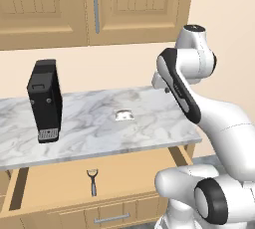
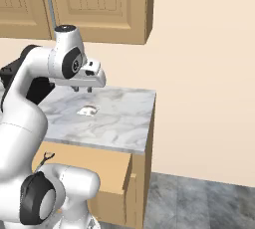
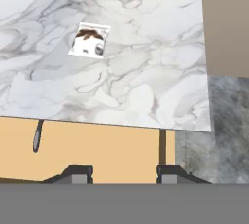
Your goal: Pick the peeler from the drawer and place it on the counter.
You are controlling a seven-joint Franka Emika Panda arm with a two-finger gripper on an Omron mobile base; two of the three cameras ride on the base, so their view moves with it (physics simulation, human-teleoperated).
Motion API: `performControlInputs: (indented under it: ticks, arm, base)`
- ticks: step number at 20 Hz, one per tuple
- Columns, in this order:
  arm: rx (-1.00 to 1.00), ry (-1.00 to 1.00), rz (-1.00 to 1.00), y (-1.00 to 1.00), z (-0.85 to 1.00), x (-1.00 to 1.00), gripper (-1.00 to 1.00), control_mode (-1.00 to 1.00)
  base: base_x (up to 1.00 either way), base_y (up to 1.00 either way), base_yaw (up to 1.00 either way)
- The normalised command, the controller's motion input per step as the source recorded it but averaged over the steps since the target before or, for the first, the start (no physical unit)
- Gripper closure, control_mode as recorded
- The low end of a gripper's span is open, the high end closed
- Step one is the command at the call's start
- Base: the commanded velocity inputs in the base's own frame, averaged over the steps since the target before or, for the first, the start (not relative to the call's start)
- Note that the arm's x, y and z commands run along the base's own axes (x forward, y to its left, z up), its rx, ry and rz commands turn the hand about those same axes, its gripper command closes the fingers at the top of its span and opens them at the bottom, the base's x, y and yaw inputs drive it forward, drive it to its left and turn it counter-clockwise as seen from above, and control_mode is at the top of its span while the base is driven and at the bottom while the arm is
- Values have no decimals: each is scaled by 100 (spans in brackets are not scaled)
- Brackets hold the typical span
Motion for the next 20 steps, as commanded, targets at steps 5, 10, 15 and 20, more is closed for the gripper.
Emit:
performControlInputs:
  ticks: [5,10,15,20]
  arm:
    - [0,0,0,0,-8,-30,-100,-100]
    - [0,0,0,0,-26,-64,-100,-100]
    - [0,0,0,0,-32,-54,-100,-100]
    - [0,-1,0,1,-17,-28,-100,100]
  base:
    - [0,0,0]
    - [0,0,0]
    - [0,0,0]
    - [-9,2,0]
